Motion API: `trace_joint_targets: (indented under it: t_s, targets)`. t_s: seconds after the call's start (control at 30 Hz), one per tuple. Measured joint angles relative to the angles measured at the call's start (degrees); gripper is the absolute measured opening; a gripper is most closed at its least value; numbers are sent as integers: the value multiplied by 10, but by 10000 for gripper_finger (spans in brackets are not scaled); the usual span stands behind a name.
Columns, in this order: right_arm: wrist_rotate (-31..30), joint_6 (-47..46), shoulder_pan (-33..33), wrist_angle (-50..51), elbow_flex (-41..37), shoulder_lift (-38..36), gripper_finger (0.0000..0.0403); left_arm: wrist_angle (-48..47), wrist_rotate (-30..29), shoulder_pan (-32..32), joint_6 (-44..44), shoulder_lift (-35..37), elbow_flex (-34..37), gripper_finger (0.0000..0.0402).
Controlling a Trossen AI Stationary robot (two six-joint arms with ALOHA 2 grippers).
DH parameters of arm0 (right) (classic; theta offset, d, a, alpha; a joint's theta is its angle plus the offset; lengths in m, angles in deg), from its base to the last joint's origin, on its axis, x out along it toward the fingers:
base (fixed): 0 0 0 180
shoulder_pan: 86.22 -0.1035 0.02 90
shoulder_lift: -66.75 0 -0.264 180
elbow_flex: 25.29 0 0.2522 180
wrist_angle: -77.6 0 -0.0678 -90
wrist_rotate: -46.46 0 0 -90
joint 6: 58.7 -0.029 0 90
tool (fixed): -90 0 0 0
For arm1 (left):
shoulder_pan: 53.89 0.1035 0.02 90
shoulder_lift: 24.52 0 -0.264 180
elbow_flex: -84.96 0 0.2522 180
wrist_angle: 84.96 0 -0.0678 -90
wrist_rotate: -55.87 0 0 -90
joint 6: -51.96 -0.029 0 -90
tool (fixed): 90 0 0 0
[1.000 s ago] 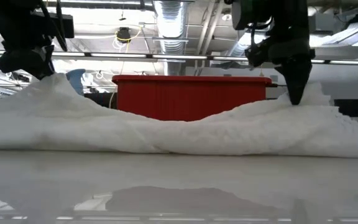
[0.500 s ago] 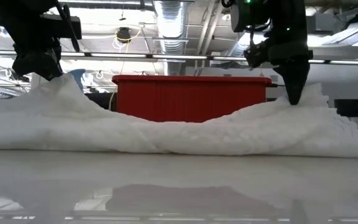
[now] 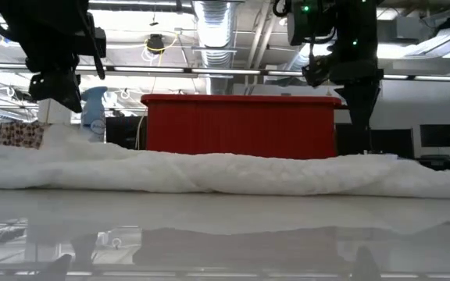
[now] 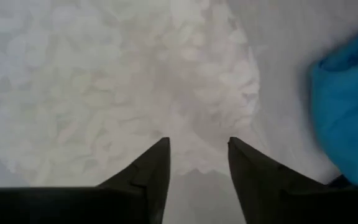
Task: Fold laundry
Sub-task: Fold the white blouse
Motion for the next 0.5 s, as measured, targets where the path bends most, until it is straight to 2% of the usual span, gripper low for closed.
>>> trace_joint_targets:
  t_s: [0.13, 0.27, 0.37, 0.5]
  targets:
    - [0, 19, 1, -24, 0, 0, 213, 0, 9, 27, -21, 0, -10, 180]
    - [0, 69, -10, -116, 0, 0, 218, 1, 27, 30, 28, 13, -42, 180]
    - [16, 127, -31, -220, 0, 0, 217, 3, 29, 3, 68, 47, -82, 180]
    - [18, 172, -57, -365, 0, 0, 217, 48, 27, -64, 119, 113, -118, 181]
